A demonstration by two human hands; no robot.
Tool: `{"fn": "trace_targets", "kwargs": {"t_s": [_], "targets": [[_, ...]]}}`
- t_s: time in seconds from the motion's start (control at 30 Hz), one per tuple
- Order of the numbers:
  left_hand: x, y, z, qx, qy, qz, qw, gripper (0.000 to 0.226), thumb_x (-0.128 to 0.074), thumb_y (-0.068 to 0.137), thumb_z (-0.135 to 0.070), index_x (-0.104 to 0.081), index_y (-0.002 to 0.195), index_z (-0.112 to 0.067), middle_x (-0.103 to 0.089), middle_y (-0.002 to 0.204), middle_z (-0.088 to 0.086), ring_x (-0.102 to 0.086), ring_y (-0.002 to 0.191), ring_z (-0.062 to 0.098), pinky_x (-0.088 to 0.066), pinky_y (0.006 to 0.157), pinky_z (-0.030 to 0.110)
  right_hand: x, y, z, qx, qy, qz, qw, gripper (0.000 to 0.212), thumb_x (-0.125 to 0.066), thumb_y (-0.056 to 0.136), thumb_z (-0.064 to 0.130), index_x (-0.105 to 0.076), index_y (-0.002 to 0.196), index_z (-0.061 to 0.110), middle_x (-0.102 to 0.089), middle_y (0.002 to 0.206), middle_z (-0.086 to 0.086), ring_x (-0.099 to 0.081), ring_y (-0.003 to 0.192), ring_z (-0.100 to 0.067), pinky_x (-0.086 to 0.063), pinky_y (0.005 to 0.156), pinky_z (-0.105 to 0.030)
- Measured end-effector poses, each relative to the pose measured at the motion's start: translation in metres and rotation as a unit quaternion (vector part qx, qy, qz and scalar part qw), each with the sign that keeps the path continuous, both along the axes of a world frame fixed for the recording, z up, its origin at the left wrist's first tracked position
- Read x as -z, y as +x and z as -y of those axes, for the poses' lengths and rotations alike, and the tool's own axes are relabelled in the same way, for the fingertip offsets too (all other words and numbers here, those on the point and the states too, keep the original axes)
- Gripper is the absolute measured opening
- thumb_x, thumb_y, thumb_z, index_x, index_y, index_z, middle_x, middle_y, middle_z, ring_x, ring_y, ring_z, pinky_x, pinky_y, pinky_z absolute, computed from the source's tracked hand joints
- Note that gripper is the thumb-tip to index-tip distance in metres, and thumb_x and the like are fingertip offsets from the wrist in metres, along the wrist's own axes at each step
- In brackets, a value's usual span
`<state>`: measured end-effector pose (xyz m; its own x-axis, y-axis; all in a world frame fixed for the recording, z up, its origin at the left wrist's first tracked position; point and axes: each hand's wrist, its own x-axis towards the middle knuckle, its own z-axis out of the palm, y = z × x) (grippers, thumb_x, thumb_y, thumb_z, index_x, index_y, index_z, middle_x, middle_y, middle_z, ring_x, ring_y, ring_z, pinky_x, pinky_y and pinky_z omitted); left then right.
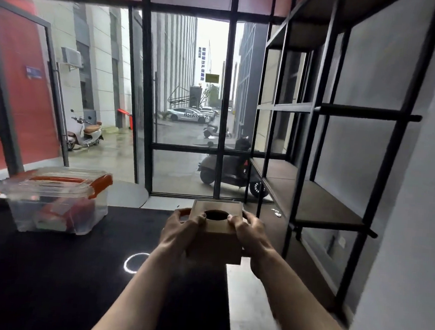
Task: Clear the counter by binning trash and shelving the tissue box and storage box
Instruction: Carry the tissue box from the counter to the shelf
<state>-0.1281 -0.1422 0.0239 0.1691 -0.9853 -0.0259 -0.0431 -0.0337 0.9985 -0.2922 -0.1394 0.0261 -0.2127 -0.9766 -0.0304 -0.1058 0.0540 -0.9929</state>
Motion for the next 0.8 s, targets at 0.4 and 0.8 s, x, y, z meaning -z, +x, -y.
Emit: {"fn": "trace_targets", "kwargs": {"t_s": [0.4,0.8], "targets": [[0.011,-0.264,-0.067,0.012,0.015,0.008,1.000,0.042,-0.072,0.085,-0.037,-0.061,0.125,-0.025,-0.070,0.108,0.008,-0.068,0.097,0.026,-0.060,0.088,0.048,0.014,-0.271,-0.063,-0.025,0.020,-0.018,0.999,0.060,-0.063,0.092,0.041,-0.052,0.148,0.022,-0.066,0.127,-0.013,-0.068,0.107,-0.031,-0.061,0.091,-0.050],[0.017,-0.334,-0.046,0.058,0.020,0.006,0.998,0.045,-0.073,0.084,-0.037,-0.059,0.125,-0.027,-0.066,0.118,0.013,-0.065,0.098,0.026,-0.058,0.073,0.039,0.018,-0.348,-0.059,-0.012,0.007,-0.056,0.998,0.057,-0.058,0.099,0.037,-0.047,0.152,0.016,-0.064,0.108,-0.004,-0.063,0.083,-0.012,-0.052,0.054,-0.020]]}}
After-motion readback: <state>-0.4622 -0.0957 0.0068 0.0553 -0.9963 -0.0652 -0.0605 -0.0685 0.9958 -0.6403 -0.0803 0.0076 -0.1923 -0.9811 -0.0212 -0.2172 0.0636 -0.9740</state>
